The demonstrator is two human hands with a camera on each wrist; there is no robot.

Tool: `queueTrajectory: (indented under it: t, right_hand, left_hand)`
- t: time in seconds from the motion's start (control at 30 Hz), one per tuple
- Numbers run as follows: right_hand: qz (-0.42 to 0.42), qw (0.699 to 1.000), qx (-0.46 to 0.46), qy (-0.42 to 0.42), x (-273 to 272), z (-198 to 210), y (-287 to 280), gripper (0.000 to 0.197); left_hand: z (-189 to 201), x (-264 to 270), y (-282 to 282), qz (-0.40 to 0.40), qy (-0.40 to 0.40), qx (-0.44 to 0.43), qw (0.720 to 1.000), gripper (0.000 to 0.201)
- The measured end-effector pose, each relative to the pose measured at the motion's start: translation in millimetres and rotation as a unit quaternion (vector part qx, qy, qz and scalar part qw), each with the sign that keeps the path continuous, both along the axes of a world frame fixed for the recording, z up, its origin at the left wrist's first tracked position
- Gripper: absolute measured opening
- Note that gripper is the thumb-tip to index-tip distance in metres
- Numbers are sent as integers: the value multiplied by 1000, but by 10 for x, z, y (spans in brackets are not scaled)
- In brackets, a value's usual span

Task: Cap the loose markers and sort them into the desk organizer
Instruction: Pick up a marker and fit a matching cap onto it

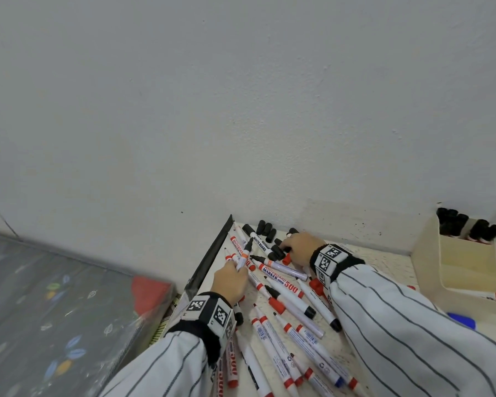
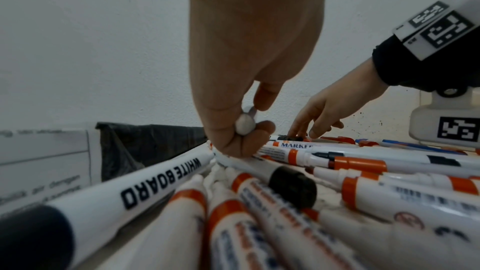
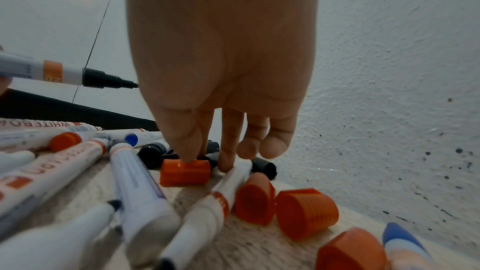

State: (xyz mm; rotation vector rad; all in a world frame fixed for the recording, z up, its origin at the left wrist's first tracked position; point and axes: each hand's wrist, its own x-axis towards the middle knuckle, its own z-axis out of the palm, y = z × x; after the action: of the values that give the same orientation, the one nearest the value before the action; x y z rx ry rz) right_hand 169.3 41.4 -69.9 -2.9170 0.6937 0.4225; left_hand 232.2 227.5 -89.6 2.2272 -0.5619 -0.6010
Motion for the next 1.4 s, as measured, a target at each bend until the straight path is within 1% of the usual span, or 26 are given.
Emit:
queueTrajectory:
  t: [0.1, 0.17, 0.2, 0.27, 0.3, 0.33, 0.37, 0.43, 0.47, 0.5, 0.53, 0.6, 0.67, 0.73, 0.83, 0.93, 0.97, 1.03, 1.07, 1.13, 1.17, 1.27, 1.4]
  right_hand:
    - [-10, 1000, 19, 9, -8, -13, 13, 47]
    - [-29, 999, 36, -8, -42, -9, 24, 38]
    - [-39, 998, 41, -28, -61, 2, 30, 31]
    - [-63, 991, 56, -104, -120, 37, 33, 12]
    - [-71, 985, 66, -146, -154, 50, 18, 6]
    - [-82, 977, 71, -182, -179, 71, 7, 15]
    - [-84, 970, 73, -216, -212, 101, 2, 17]
    - [-86, 949, 112, -283, -282, 208, 8, 5]
    - [-85, 940, 135, -301, -310, 252, 12, 20]
    - [-75, 938, 149, -305, -341, 293, 12, 30]
    - [-69, 939, 159, -296, -375, 337, 22, 33]
    - [-62, 935, 172, -304, -432, 407, 48, 29]
    - [-62, 920, 197, -334, -492, 445, 91, 22]
    - [-58, 906, 219, -359, -560, 465, 121, 21]
    - [-35, 895, 265, -357, -701, 493, 163, 22]
    - [-19, 889, 303, -343, -838, 500, 178, 21]
    - [-19, 893, 302, -334, -880, 501, 180, 20]
    - [-28, 915, 276, -294, -964, 515, 183, 9]
    - [-34, 924, 266, -272, -1005, 524, 193, 8]
    - [-44, 933, 254, -250, -1078, 528, 205, 25]
    - [-46, 934, 249, -251, -1117, 535, 212, 26]
    - [-30, 923, 272, -270, -1235, 534, 220, 10]
    - [-13, 920, 278, -275, -1340, 542, 245, 14]
  left_hand:
    - [11, -29, 24, 2, -7, -3, 1000, 20]
    - [21, -57, 44, -2, -16, -2, 1000, 17]
    - [26, -70, 53, -5, -20, 0, 1000, 17]
    - [40, -94, 70, -9, -25, 3, 1000, 17]
    - [48, -106, 76, -11, -29, 3, 1000, 18]
    - [51, -118, 81, -12, -33, 4, 999, 19]
    - [63, -135, 85, -13, -36, 2, 999, 20]
    - [76, -164, 82, -18, -49, -4, 999, 26]
    - [84, -179, 76, -27, -59, -4, 998, 29]
    - [93, -195, 69, -38, -71, -5, 997, 31]
    - [90, -208, 56, -47, -77, -9, 996, 31]
    - [97, -247, 33, -59, -77, -22, 995, 30]
    - [108, -302, 22, -67, -83, -35, 994, 26]
    - [122, -363, 14, -76, -89, -56, 992, 24]
    - [146, -450, 2, -92, -91, -85, 988, 29]
    - [164, -529, -4, -122, -82, -87, 985, 32]
    - [170, -557, -1, -128, -79, -88, 985, 33]
    - [200, -610, 6, -132, -81, -99, 983, 33]
    - [221, -636, 15, -135, -86, -108, 981, 29]
    - [272, -686, 42, -141, -81, -134, 977, 21]
    - [286, -700, 53, -141, -77, -150, 976, 20]
    - [299, -707, 79, -138, -102, -157, 973, 20]
    - [355, -779, 91, -160, -103, -152, 970, 24]
